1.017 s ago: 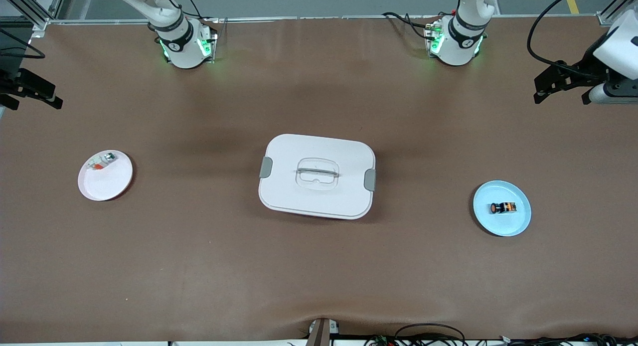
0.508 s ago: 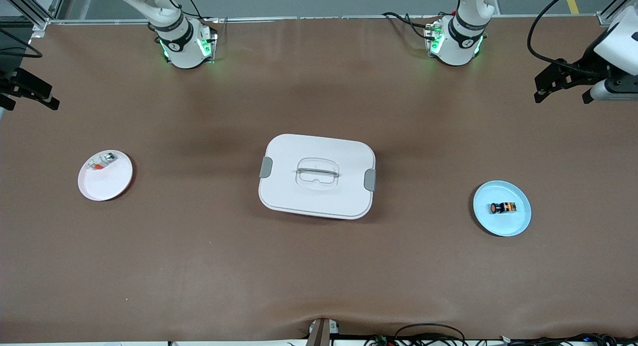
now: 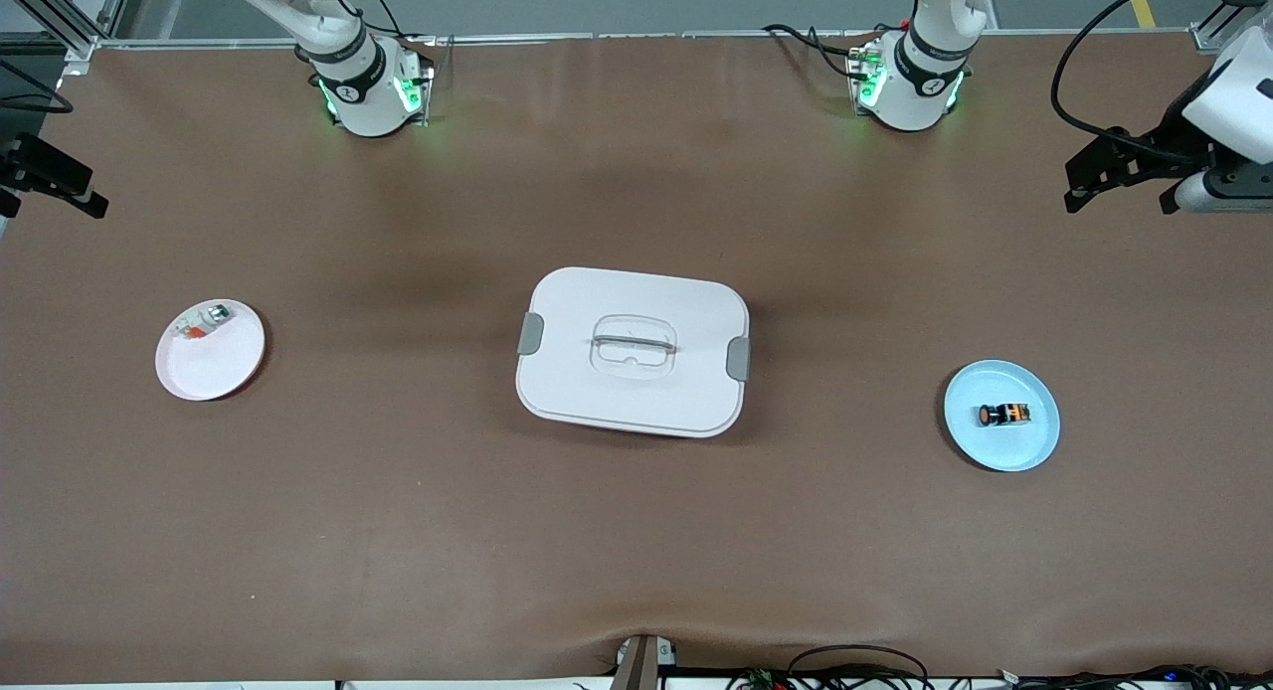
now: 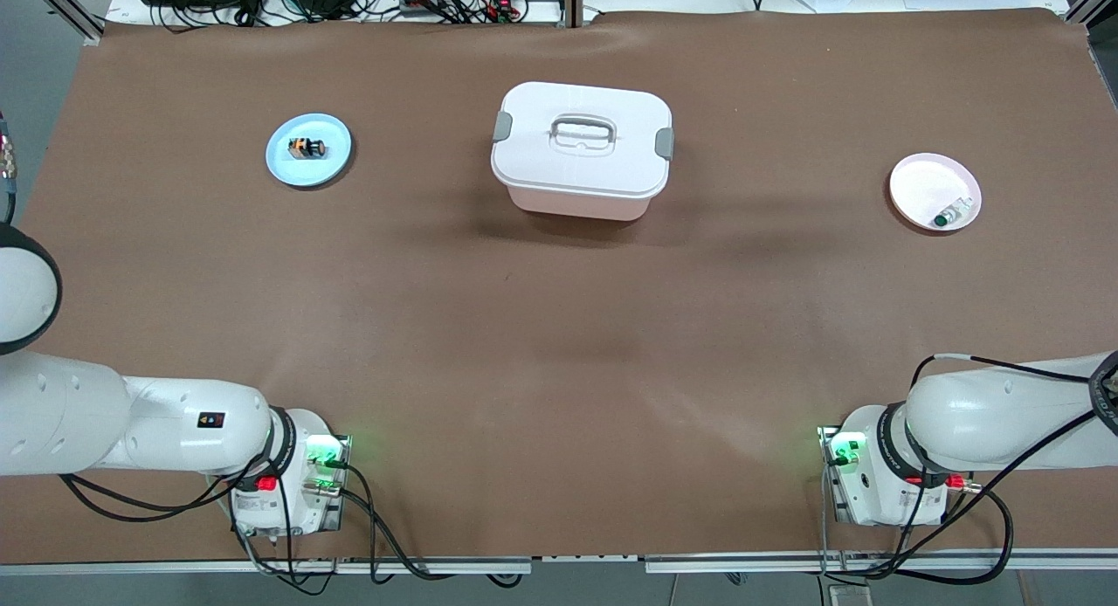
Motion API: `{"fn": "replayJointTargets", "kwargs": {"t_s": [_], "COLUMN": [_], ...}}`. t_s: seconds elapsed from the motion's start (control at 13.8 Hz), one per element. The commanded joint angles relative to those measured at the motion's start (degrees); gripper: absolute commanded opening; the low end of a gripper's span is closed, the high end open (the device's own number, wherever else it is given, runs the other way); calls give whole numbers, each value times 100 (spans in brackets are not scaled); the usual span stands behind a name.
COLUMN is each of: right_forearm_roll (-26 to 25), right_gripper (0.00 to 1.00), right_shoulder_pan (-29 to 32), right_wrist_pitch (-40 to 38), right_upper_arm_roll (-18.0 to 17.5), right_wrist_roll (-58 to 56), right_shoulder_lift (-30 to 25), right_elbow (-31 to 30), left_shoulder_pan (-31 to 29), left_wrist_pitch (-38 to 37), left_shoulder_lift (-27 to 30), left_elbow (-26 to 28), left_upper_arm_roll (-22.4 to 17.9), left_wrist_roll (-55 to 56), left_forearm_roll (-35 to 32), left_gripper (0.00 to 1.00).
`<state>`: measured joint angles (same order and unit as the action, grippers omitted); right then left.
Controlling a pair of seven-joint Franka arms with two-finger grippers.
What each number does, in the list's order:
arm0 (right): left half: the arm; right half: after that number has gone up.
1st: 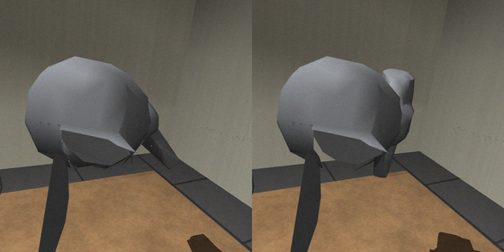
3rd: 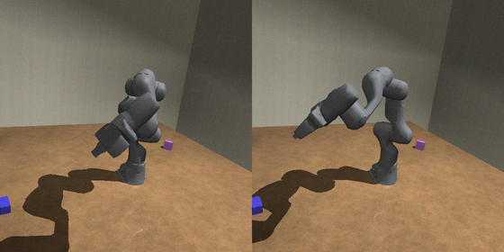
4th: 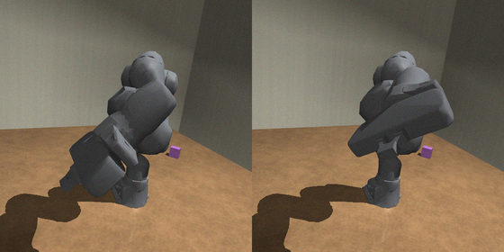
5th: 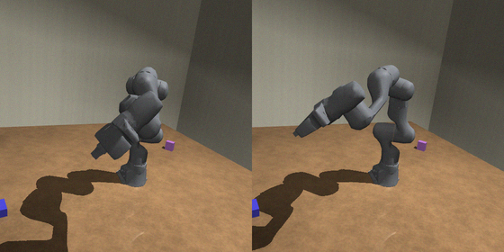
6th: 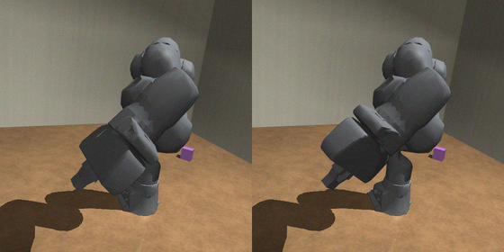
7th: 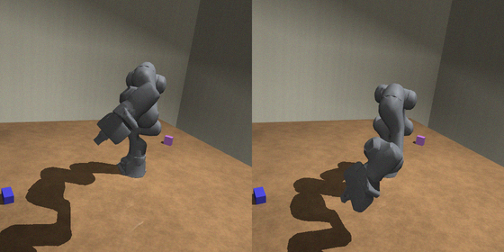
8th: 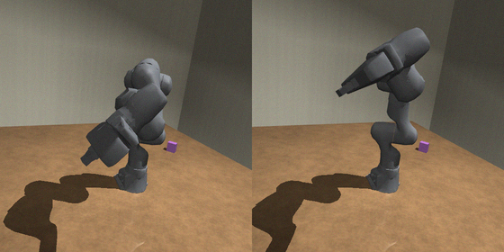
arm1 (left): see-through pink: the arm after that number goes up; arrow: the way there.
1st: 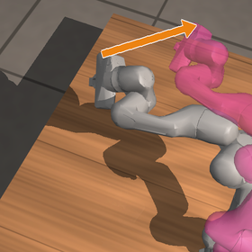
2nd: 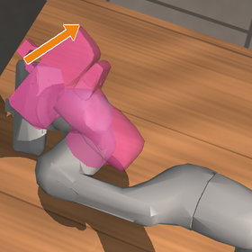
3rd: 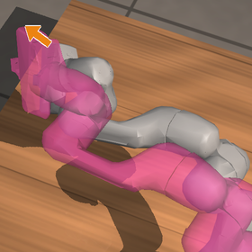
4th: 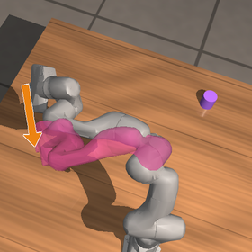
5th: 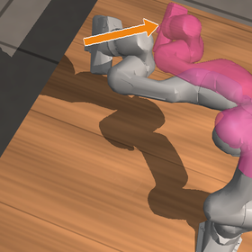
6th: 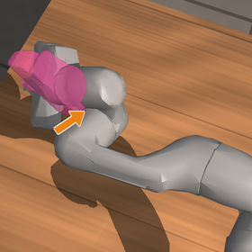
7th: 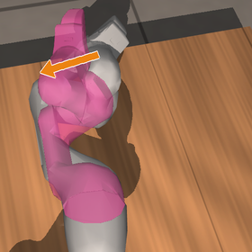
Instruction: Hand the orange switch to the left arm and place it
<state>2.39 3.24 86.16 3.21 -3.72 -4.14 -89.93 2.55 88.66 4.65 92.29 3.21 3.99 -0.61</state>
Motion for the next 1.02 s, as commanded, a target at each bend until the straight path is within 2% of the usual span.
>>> {"fn": "replayJointTargets", "kwargs": {"t_s": [0.0, 0.29, 0.65, 0.94], "right_forearm_roll": [-89, -81, -107, -318], "right_gripper": [100, 100, 100, 100], "right_shoulder_pan": [-87, -87, -87, -113], "right_wrist_pitch": [102, 138, 94, 94], "right_upper_arm_roll": [48, 13, 4, -5], "right_wrist_roll": [117, 169, 372, 346], "right_shoulder_lift": [-122, -113, -113, -95], "right_elbow": [-139, -139, -148, -165], "left_shoulder_pan": [53, 35, 35, 61], "left_wrist_pitch": [-59, -208, -235, -235], "left_shoulder_lift": [-122, -113, -113, -105], "left_elbow": [-202, -211, -211, -202], "left_upper_arm_roll": [-31, -58, -58, -31], "left_wrist_roll": [268, 645, 656, 656], "left_forearm_roll": [96, 281, 115, 44], "left_gripper": [100, 100, 100, 100]}}
